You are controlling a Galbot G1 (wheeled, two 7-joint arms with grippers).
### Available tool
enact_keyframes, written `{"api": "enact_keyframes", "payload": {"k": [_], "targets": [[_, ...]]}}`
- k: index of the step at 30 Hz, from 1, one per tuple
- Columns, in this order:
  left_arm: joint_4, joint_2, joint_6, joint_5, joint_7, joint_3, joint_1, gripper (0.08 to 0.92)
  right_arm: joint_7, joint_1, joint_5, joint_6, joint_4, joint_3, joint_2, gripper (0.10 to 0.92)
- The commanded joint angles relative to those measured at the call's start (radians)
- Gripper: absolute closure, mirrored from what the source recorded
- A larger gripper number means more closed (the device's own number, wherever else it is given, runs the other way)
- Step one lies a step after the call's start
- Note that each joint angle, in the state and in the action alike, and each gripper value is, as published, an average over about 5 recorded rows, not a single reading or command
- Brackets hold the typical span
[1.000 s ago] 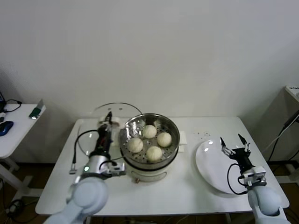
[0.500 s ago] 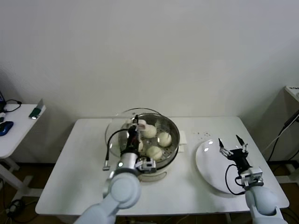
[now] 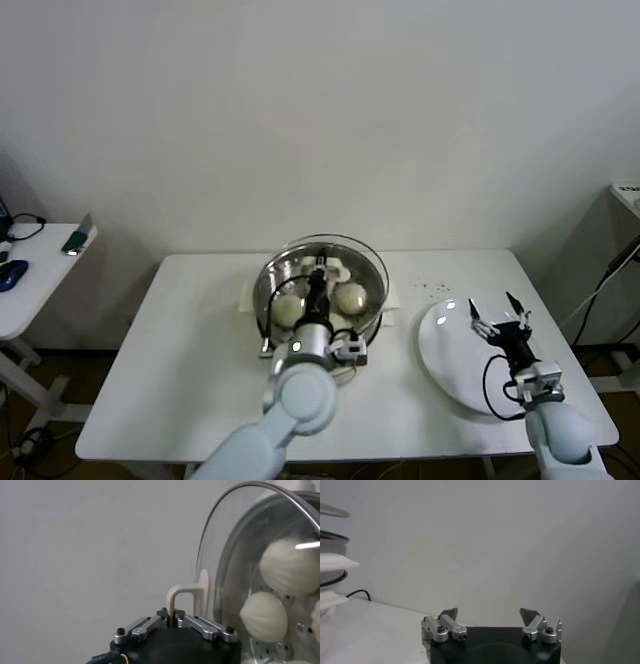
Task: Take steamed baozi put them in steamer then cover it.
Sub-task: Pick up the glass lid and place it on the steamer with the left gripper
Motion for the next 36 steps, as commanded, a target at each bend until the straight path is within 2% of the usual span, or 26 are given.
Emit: {"api": "enact_keyframes", "payload": {"k": [1, 23, 30, 33, 36], "targets": [[0.101, -0.030, 0.022, 0.049, 0.011, 0.003, -0.016, 0.853, -0.004, -0.003, -0.001, 0.004, -0.005, 0.011, 0.001, 0.203], [0.115, -0.029, 0.022, 0.028, 0.000, -0.002, -0.006, 0.853, -0.006, -0.005, -0.003, 0.018, -0.023, 0.016, 0.000, 0.203], [0.085, -0.015, 0.020, 0.024, 0.004, -0.003, 0.014, 0.852, -0.007, -0.004, -0.003, 0.017, -0.023, 0.016, -0.002, 0.203], [0.054, -0.007, 0.021, 0.016, 0.003, -0.001, 0.031, 0.811, -0.007, -0.004, -0.005, 0.011, -0.022, 0.015, -0.002, 0.203], [0.012, 0.002, 0.024, 0.008, 0.008, 0.000, 0.042, 0.727, -0.004, -0.005, -0.008, -0.010, -0.014, 0.015, 0.001, 0.203]]}}
